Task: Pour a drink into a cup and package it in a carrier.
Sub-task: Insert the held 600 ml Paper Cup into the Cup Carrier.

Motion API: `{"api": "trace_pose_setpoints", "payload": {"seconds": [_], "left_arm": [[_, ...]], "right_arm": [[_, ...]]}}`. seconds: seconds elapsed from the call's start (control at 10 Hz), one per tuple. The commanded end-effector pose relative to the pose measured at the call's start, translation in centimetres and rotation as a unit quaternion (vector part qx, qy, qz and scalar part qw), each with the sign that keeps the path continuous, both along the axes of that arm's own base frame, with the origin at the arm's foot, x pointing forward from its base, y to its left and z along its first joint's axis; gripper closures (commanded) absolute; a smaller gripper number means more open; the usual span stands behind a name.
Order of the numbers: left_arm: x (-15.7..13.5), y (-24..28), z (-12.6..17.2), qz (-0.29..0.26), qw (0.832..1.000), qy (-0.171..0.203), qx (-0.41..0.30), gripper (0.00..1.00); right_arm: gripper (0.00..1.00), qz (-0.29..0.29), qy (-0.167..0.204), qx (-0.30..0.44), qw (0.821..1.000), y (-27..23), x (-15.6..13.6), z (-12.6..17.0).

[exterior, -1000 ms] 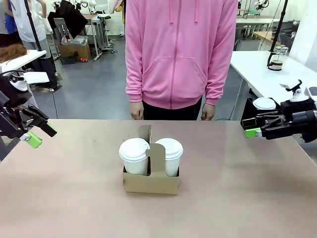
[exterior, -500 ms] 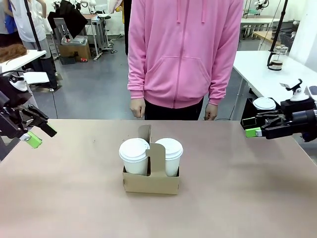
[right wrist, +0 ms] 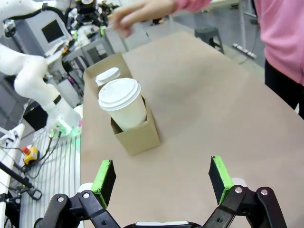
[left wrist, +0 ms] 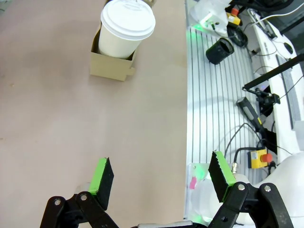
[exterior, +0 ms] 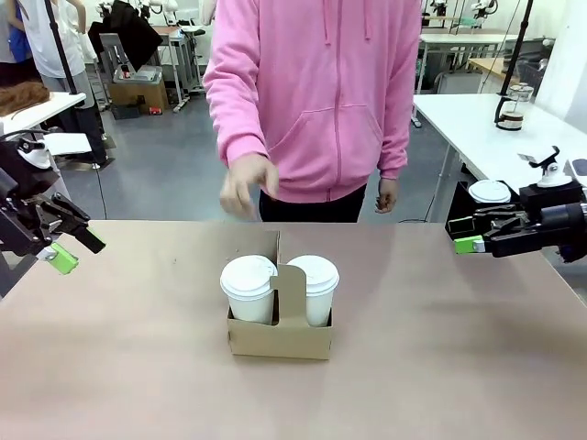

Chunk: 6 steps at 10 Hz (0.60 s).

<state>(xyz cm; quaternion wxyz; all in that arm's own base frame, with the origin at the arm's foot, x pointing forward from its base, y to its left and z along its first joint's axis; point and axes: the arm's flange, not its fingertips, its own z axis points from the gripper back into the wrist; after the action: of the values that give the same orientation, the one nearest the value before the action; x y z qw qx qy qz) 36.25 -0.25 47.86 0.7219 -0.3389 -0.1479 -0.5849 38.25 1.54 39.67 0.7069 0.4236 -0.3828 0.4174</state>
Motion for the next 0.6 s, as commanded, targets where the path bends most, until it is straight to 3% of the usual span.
{"api": "trace_pose_setpoints", "payload": {"seconds": [0.0, 0.5], "left_arm": [[-0.13, 0.11, 0.05, -0.005, 1.000, -0.002, -0.002, 0.00], [-0.13, 0.11, 0.05, -0.005, 1.000, -0.002, -0.002, 0.00]], "right_arm": [[0.00, 0.005, -0.011, 0.000, 1.000, -0.01, -0.06, 0.15], [0.00, 0.005, -0.011, 0.000, 1.000, -0.01, -0.06, 0.15]]}}
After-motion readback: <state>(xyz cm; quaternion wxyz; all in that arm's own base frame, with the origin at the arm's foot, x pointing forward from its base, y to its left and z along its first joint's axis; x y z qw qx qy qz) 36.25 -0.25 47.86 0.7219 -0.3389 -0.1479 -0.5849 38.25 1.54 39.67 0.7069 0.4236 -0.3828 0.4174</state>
